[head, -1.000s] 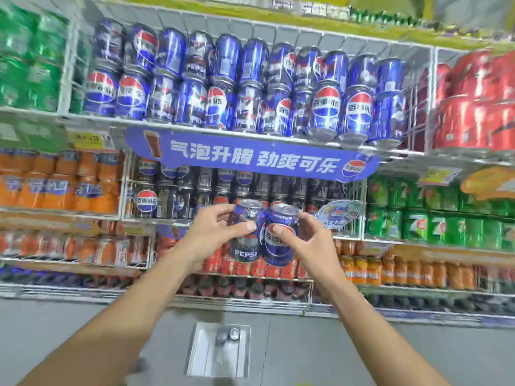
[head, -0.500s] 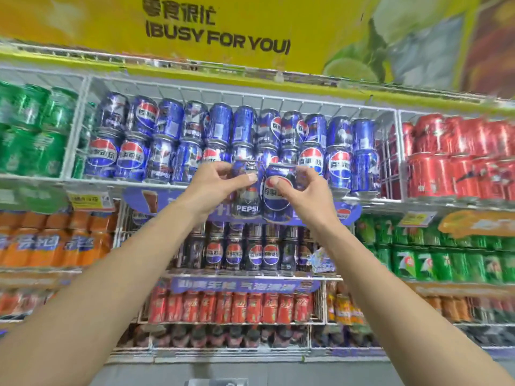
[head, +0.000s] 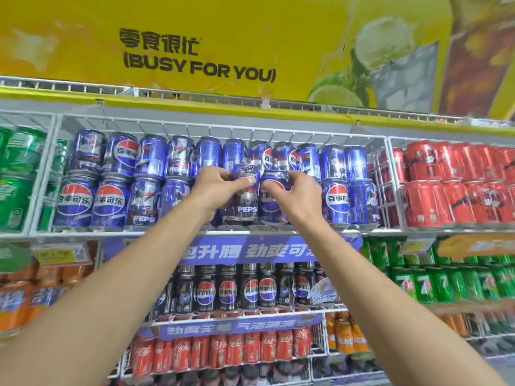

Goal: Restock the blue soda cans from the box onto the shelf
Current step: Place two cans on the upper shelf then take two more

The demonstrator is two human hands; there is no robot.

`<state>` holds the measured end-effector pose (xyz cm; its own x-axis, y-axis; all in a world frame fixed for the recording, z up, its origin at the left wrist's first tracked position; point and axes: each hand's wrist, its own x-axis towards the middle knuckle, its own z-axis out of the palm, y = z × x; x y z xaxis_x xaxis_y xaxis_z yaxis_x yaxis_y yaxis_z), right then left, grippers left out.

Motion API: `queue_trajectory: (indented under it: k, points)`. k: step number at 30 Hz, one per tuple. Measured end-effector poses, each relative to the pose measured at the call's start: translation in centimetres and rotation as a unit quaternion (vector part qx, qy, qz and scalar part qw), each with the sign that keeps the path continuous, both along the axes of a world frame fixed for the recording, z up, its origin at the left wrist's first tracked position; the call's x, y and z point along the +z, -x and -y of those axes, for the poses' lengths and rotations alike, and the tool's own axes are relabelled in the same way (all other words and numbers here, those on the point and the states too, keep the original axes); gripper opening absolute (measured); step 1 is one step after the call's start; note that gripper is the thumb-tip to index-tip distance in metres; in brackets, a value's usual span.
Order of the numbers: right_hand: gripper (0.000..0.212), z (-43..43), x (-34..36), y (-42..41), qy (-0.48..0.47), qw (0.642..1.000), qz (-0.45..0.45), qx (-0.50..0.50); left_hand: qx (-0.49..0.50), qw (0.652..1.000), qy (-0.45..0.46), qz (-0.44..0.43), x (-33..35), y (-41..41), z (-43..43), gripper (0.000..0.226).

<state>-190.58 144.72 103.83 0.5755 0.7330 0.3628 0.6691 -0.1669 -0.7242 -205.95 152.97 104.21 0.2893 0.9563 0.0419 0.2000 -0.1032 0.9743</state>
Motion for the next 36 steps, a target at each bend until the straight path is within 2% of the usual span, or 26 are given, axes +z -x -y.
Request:
queue_trajectory:
  k: [4,8,15,21,24,30,36]
  points:
    - [0.047,-0.2,-0.5,-0.2,0.018,0.999,0.039,-0.02,0.014,0.999,0.029,-0.017,-0.5,-0.4,-0.2,0.03]
    - [0.049,0.1,-0.8,0.5,0.028,0.997,0.07,-0.029,0.026,0.999,0.033,-0.03,-1.1,0.1,-0.5,0.047]
    - [0.045,0.6,-0.8,0.7,0.052,0.985,0.15,-0.067,0.017,0.996,0.012,-0.084,-1.2,0.2,-0.2,0.047]
    - [0.046,0.7,-1.1,0.6,0.037,0.982,0.175,-0.061,0.036,0.996,-0.004,-0.086,-1.1,0.1,0.1,0.044]
    - [0.046,0.6,-1.5,0.3,0.023,0.983,0.174,-0.057,0.076,0.993,-0.025,-0.082,-1.3,-0.1,0.2,0.057]
    - [0.043,0.6,-2.1,-0.1,0.009,0.979,0.192,-0.069,0.104,0.986,-0.072,-0.104,-1.0,-1.0,1.1,0.042]
    - [0.039,0.4,-1.7,-0.2,0.021,0.98,0.186,-0.069,0.109,0.982,-0.098,-0.122,-1.0,-1.6,1.7,0.052]
